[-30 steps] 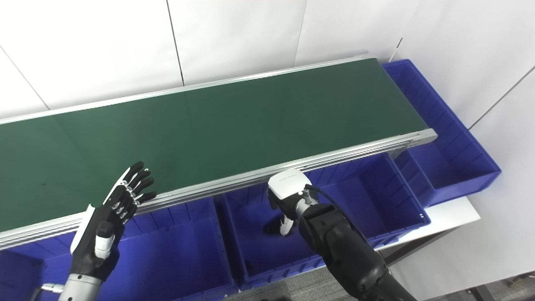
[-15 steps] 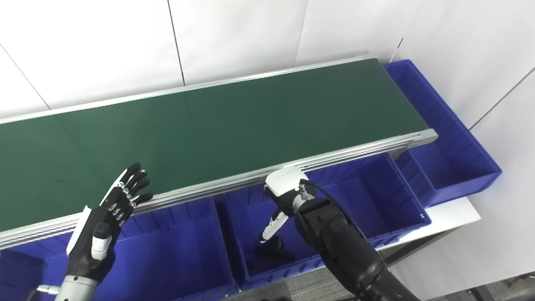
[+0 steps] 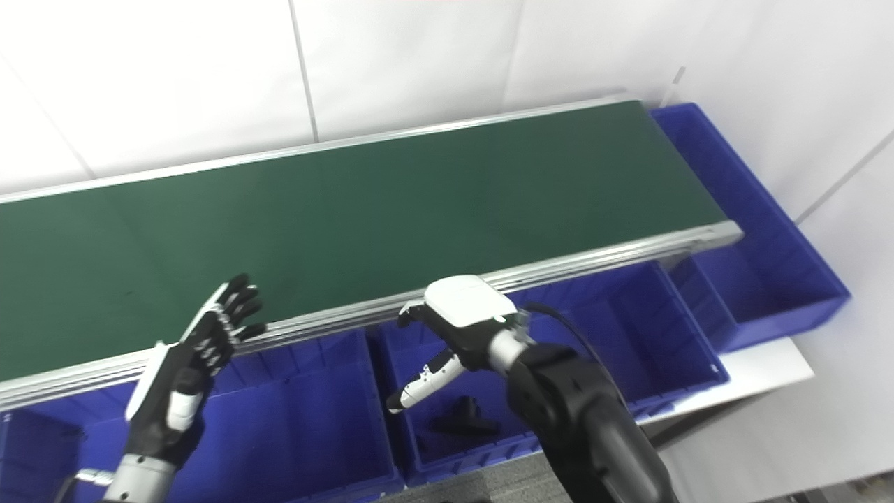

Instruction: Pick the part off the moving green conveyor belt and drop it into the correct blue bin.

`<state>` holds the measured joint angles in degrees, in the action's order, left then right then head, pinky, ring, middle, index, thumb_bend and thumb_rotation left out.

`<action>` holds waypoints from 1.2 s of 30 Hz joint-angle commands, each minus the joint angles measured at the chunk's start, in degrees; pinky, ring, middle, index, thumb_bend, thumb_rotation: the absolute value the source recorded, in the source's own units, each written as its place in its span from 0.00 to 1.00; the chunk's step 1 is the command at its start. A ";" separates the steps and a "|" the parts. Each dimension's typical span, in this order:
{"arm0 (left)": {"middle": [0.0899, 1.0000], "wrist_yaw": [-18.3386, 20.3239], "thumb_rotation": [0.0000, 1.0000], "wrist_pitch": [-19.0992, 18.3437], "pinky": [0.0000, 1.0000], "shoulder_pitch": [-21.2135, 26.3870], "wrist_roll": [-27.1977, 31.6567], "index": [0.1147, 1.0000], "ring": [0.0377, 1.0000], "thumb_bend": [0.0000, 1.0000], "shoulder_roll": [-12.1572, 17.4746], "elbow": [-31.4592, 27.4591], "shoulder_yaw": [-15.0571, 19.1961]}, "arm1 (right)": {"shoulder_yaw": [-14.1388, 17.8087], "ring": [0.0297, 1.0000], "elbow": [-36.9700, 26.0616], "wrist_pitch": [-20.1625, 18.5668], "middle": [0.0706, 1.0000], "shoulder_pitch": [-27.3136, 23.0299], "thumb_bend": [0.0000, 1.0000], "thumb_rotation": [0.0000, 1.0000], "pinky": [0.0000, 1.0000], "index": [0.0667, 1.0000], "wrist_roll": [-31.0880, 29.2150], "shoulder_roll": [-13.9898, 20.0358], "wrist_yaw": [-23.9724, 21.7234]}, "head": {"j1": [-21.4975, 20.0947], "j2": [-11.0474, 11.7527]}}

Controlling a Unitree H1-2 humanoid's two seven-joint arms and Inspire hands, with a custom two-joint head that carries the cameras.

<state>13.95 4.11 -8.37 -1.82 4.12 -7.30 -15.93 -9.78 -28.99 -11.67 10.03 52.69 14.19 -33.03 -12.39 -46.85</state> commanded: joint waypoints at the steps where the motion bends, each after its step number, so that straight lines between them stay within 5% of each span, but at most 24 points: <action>1: 0.92 -0.83 1.00 3.17 0.80 0.30 -1.63 0.92 0.90 0.97 -0.83 -0.21 -0.69 | 3.55 0.59 2.81 11.53 0.69 2.52 0.79 0.85 0.48 0.76 -12.37 -3.35 15.20 | 1.17 0.50; 6: 0.94 -1.02 1.00 4.92 0.81 -0.01 -2.77 0.92 0.92 0.97 -0.91 1.84 -1.14 | 6.93 0.67 11.84 21.73 0.75 3.83 0.66 0.91 0.59 0.79 -23.80 -8.37 26.93 | 3.79 2.74; 9: 0.94 -1.44 1.00 6.10 0.81 -0.40 -3.89 0.92 0.93 0.97 -0.78 3.10 -1.45 | 9.58 0.69 16.65 22.29 0.76 4.04 0.72 0.94 0.62 0.80 -30.68 -12.25 30.91 | 4.57 4.16; 14: 0.94 -1.72 1.00 8.22 0.82 -1.16 -4.88 0.92 0.93 0.98 -0.98 5.15 -1.85 | 11.42 0.72 24.43 28.80 0.79 2.89 0.69 0.98 0.67 0.82 -37.33 -13.72 35.42 | 6.10 7.18; 18: 0.94 -2.10 1.00 10.18 0.82 -1.64 -5.63 0.92 0.94 0.97 -1.21 7.06 -2.20 | 10.93 0.74 28.94 33.53 0.81 2.99 0.64 0.96 0.70 0.84 -41.10 -13.34 35.94 | 6.40 9.76; 25: 0.94 -2.81 1.00 12.20 0.84 -1.78 -7.01 0.92 0.94 0.97 -1.60 9.70 -2.57 | 9.48 0.74 32.99 36.19 0.79 3.51 0.71 0.92 0.69 0.83 -42.64 -12.78 35.87 | 6.63 12.95; 36: 0.96 -2.61 1.00 13.61 0.85 -2.26 -6.37 0.91 0.94 1.00 -1.85 11.10 -2.37 | 7.51 0.74 34.80 38.40 0.79 4.06 0.71 0.93 0.69 0.82 -40.92 -12.22 37.15 | 7.44 14.03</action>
<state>11.89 15.32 -10.84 -8.65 2.87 4.96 -18.18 -1.91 6.45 23.19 14.07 11.44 1.93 3.09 -5.36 -32.87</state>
